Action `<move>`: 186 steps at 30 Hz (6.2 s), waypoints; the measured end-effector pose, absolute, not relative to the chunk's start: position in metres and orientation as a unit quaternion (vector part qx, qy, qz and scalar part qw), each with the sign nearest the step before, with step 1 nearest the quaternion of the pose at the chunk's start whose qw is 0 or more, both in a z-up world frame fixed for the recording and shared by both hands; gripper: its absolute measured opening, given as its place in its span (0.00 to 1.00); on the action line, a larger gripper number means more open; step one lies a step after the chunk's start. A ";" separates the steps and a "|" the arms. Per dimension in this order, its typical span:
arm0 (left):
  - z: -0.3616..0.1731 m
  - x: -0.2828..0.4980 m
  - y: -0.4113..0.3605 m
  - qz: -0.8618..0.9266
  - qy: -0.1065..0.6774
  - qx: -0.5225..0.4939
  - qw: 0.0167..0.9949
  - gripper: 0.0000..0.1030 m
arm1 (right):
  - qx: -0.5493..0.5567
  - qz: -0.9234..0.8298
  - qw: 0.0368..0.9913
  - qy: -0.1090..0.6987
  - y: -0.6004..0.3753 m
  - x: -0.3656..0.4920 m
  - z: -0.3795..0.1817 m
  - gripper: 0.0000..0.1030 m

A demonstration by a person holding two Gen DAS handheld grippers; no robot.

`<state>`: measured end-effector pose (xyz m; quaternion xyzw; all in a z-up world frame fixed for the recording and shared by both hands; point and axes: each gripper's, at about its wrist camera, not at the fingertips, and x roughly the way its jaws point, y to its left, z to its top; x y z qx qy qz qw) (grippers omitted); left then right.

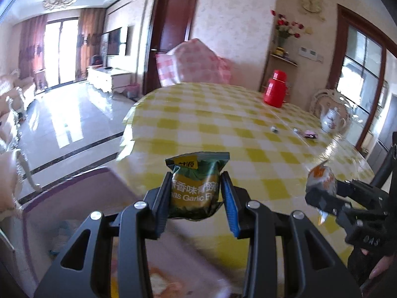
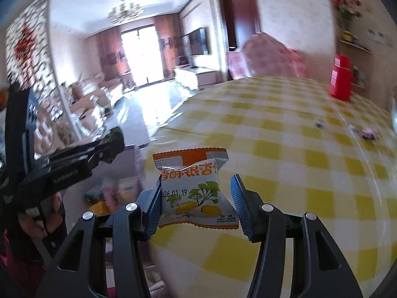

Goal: Organize snacks
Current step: 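Lift both held packets and carry them to the purple-rimmed box, then open both grippers over the box to drop the packets, then move both open tools back over the table toward the remaining snacks, then grasp the clear bag of nuts with the right gripper while the left grasps the pink bar, then lift both held snacks and carry them to the box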

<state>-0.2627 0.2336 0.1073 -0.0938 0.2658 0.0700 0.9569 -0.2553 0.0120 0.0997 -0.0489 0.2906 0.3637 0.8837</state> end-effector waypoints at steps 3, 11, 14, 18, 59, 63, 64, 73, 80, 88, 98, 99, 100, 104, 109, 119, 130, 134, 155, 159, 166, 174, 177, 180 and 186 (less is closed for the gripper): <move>0.110 -0.272 0.256 0.091 0.273 -0.084 0.954 0.38 | -0.077 0.391 0.871 0.288 0.042 -0.271 0.099 0.50; 0.109 -0.298 0.317 0.184 0.293 -0.052 0.937 0.40 | -0.146 0.458 0.829 0.287 0.115 -0.312 0.087 0.50; 0.107 -0.304 0.331 0.204 0.298 -0.052 0.931 0.40 | -0.162 0.469 0.821 0.282 0.134 -0.318 0.083 0.50; 0.103 -0.305 0.339 0.221 0.311 -0.041 0.923 0.41 | -0.162 0.480 0.815 0.282 0.159 -0.312 0.082 0.51; 0.079 -0.020 0.035 -0.011 0.353 -0.090 0.931 0.98 | 0.157 0.120 0.934 0.298 -0.241 -0.142 0.068 0.84; 0.062 0.041 0.007 0.008 0.360 -0.104 0.927 0.98 | 0.153 0.059 0.932 0.323 -0.266 -0.089 0.054 0.84; 0.059 0.057 -0.002 0.012 0.360 -0.108 0.927 0.98 | 0.157 0.052 0.931 0.326 -0.273 -0.082 0.051 0.84; 0.040 0.129 -0.041 -0.014 0.335 -0.174 0.926 0.98 | 0.226 -0.035 0.912 0.341 -0.333 0.045 0.032 0.84; 0.036 0.132 -0.034 -0.055 0.330 -0.207 0.919 0.98 | 0.185 -0.100 0.916 0.342 -0.346 0.150 0.029 0.84; 0.036 0.132 -0.004 -0.025 0.320 -0.274 0.906 0.98 | -0.055 0.018 0.909 0.413 -0.264 0.182 0.031 0.82; 0.034 0.131 -0.006 -0.030 0.333 -0.269 0.903 0.98 | 0.005 -0.034 0.904 0.426 -0.284 0.218 0.014 0.83; 0.033 0.131 -0.006 -0.031 0.334 -0.269 0.903 0.98 | 0.003 -0.031 0.902 0.430 -0.283 0.219 0.012 0.83; 0.033 0.132 -0.007 -0.032 0.337 -0.269 0.902 0.98 | 0.003 -0.020 0.904 0.427 -0.281 0.223 0.014 0.84; 0.032 0.132 -0.011 -0.036 0.341 -0.263 0.902 0.98 | -0.021 -0.014 0.895 0.446 -0.271 0.239 0.007 0.83; 0.034 0.133 -0.016 -0.041 0.339 -0.249 0.906 0.98 | -0.005 0.018 0.898 0.440 -0.274 0.228 0.008 0.40; 0.040 0.134 -0.035 -0.076 0.337 -0.188 0.919 0.98 | 0.044 -0.002 0.913 0.407 -0.290 0.109 0.024 0.38; 0.057 0.201 -0.120 -0.207 0.360 0.094 0.905 0.98 | 0.131 0.024 0.914 0.382 -0.305 0.013 0.030 0.39; 0.036 0.230 -0.152 -0.237 0.386 0.164 0.876 0.84 | 0.130 0.032 0.913 0.386 -0.303 0.011 0.032 0.39; 0.041 0.148 -0.144 -0.239 0.388 0.101 0.884 0.20 | 0.180 0.025 0.915 0.360 -0.322 0.005 0.034 0.39; 0.044 0.108 -0.118 -0.195 0.379 0.080 0.901 0.20 | 0.173 0.028 0.918 0.356 -0.318 0.004 0.033 0.39; 0.060 0.045 -0.078 -0.139 0.344 0.045 0.927 0.20 | 0.160 0.038 0.919 0.357 -0.296 -0.008 0.033 0.38; 0.071 -0.015 -0.047 -0.115 0.312 -0.007 0.943 0.20 | 0.169 0.076 0.923 0.336 -0.264 -0.063 0.046 0.38; 0.073 -0.034 -0.040 -0.111 0.303 -0.015 0.946 0.20 | 0.182 0.084 0.924 0.327 -0.257 -0.086 0.047 0.39; 0.077 -0.056 -0.036 -0.108 0.289 -0.009 0.951 0.20 | 0.191 0.091 0.924 0.320 -0.252 -0.105 0.049 0.39; 0.078 -0.088 -0.023 -0.109 0.283 -0.007 0.953 0.20 | 0.187 0.100 0.925 0.316 -0.239 -0.133 0.052 0.39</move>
